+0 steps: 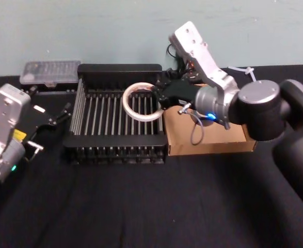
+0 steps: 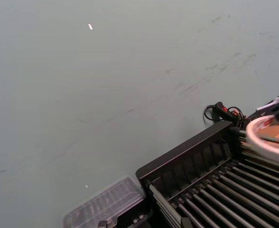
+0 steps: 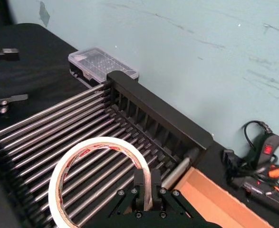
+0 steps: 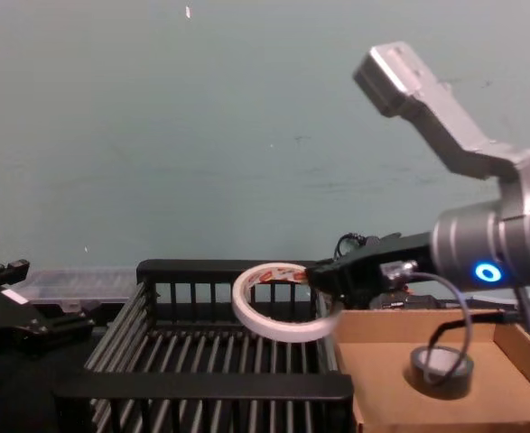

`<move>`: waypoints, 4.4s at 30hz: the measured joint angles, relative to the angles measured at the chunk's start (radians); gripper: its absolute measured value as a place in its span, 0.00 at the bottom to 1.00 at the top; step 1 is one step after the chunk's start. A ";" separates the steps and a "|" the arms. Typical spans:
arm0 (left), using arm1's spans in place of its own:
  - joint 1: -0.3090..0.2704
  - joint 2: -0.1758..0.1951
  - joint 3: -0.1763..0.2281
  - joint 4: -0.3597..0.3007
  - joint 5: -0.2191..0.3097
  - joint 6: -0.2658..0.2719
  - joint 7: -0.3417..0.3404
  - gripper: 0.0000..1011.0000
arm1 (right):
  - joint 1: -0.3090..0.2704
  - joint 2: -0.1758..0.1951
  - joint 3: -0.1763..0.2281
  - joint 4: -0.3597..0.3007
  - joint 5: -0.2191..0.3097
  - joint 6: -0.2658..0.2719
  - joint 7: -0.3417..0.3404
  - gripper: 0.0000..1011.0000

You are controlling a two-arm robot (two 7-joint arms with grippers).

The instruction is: Pick up the white tape and place it into the black box , Pick up the silver tape and place it into the brown box.

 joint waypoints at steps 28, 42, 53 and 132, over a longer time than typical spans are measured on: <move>0.000 0.000 0.000 0.000 0.000 0.000 0.000 0.99 | 0.102 -0.124 -0.023 0.257 -0.065 -0.077 -0.008 0.09; 0.000 0.000 0.000 0.000 0.000 0.000 0.000 0.99 | 0.102 -0.123 -0.023 0.253 -0.063 -0.075 -0.007 0.32; 0.000 0.000 0.000 0.000 0.000 0.000 0.000 0.99 | 0.102 -0.122 -0.022 0.252 -0.062 -0.074 -0.007 0.66; 0.000 0.000 0.000 0.000 0.000 0.000 0.000 0.99 | -0.366 0.049 0.263 -0.115 -0.237 -0.309 -0.285 0.99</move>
